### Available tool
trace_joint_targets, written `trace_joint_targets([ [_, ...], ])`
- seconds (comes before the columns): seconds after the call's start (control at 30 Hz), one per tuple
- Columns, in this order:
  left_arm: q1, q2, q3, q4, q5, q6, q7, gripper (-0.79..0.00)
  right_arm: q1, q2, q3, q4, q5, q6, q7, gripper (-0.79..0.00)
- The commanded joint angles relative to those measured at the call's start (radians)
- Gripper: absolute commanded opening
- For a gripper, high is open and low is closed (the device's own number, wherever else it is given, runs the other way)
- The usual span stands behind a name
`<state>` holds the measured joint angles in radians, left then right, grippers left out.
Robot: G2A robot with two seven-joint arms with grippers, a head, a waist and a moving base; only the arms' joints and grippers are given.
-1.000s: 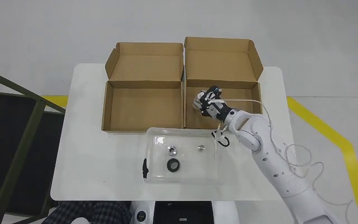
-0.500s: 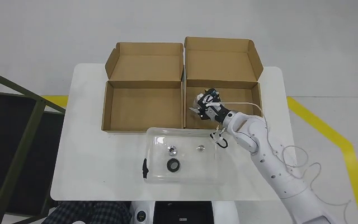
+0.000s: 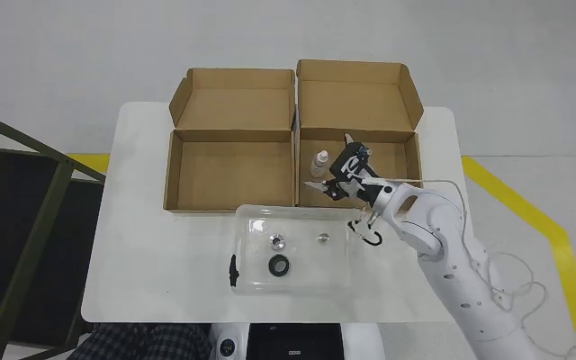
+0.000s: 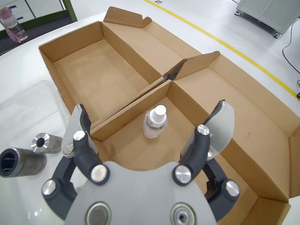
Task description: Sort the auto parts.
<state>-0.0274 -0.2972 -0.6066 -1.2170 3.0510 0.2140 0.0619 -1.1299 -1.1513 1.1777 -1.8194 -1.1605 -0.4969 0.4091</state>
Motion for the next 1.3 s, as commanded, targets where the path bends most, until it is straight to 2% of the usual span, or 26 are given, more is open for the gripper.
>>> trace_joint_targets([
  [0.0,0.000,0.000,0.000,0.000,0.000,0.000,0.000,0.000,-0.017,0.005,0.016,-0.045,0.002,-0.023,0.034,0.000],
  [0.13,0.000,0.000,0.000,0.000,0.000,0.000,0.000,0.000,-0.067,0.017,0.045,-0.131,0.013,-0.082,0.079,0.000],
  [0.27,0.000,0.000,0.000,0.000,0.000,0.000,0.000,0.000,-0.110,0.029,0.078,-0.186,0.102,-0.179,0.123,0.000],
  [0.47,0.000,0.000,0.000,0.000,0.000,0.000,0.000,0.000,-0.211,0.049,0.143,-0.287,0.111,-0.238,0.153,0.000],
  [0.67,0.000,0.000,0.000,0.000,0.000,0.000,0.000,0.000,-0.319,0.064,0.168,-0.368,-0.011,-0.280,0.143,0.000],
  [0.9,0.000,0.000,0.000,0.000,0.000,0.000,0.000,0.000,-0.402,0.075,0.160,-0.384,-0.188,-0.305,0.073,0.000],
  [1.27,0.000,0.000,0.000,0.000,0.000,0.000,0.000,0.000,-0.430,0.082,0.103,-0.367,-0.371,-0.292,0.030,0.000],
])
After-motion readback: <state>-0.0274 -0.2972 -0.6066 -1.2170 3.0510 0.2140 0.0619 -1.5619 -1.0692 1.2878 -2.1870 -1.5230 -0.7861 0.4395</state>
